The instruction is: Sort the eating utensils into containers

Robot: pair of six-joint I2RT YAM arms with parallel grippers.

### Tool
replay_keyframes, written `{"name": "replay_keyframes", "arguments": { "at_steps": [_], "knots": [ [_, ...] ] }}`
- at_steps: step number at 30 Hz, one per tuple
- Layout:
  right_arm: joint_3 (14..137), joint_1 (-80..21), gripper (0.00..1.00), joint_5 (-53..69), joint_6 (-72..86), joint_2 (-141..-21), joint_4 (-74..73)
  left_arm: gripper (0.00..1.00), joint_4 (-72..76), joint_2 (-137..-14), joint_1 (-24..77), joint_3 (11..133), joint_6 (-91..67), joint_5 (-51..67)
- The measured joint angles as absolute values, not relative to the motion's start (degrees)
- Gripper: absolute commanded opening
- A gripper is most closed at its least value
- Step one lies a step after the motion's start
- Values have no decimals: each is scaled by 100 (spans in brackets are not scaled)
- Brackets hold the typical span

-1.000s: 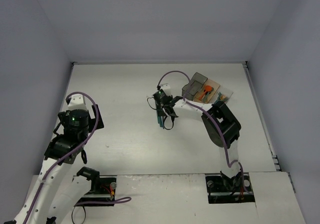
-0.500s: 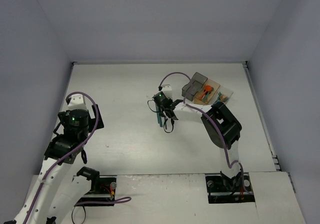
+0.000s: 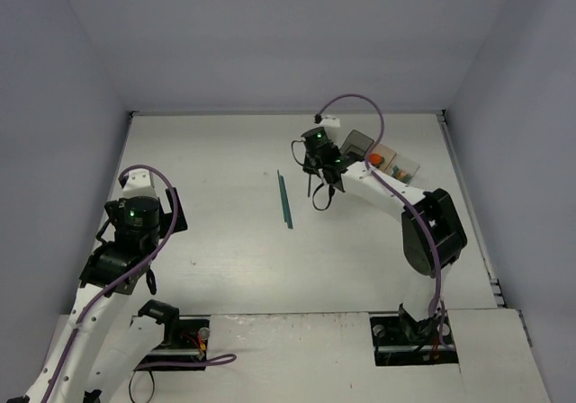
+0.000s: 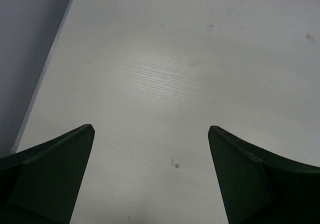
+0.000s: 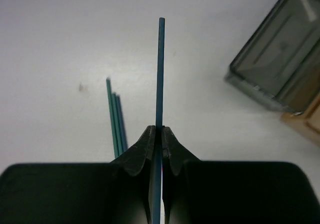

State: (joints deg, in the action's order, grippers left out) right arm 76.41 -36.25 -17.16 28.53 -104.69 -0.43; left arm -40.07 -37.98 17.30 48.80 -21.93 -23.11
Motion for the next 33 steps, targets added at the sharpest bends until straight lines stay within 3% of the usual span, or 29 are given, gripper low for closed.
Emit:
{"name": "replay_keyframes", "arguments": {
  "at_steps": [10,19,22,28,33],
  "knots": [
    [7995,-1888,0,-1364,3285,-10565,-194,97,-4007,-3800,1754,4880,-2193,-2271],
    [8484,-1389,5,-838,3783,-11423,-228,97,-4007,-3817,1765,4877,-2193,-2241],
    [8500,-1354,13,-737,3942,-11634,-238,97,-4007,-3820,1767,4879,-2193,-2232],
    [8617,-1353,39,-626,4024,-11801,-282,97,-4007,-3822,1767,4877,-2193,-2226],
    [8691,-1409,51,-662,3674,-11672,-287,97,-4007,-3826,1767,4879,-2193,-2207]
  ]
}}
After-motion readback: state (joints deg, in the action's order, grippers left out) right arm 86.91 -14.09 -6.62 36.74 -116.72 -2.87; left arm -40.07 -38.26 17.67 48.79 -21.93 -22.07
